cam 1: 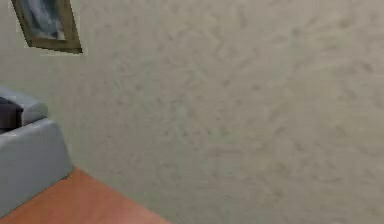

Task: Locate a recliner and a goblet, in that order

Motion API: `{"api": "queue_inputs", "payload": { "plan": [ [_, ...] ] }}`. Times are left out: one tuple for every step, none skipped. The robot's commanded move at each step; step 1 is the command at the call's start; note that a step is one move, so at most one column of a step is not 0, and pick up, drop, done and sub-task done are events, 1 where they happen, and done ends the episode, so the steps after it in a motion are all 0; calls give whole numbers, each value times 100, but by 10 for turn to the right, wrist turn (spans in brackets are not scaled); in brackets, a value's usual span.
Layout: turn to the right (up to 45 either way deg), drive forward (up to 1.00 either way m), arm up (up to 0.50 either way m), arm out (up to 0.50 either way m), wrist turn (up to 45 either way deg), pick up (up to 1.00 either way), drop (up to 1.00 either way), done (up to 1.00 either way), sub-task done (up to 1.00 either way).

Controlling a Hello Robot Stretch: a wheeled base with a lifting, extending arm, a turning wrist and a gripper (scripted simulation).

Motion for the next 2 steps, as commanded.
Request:
{"api": "queue_inputs", "payload": {
  "plan": [
    [450,0,0,0,0,0,0,0,0],
    [450,0,0,0,0,0,0,0,0]
  ]
}}
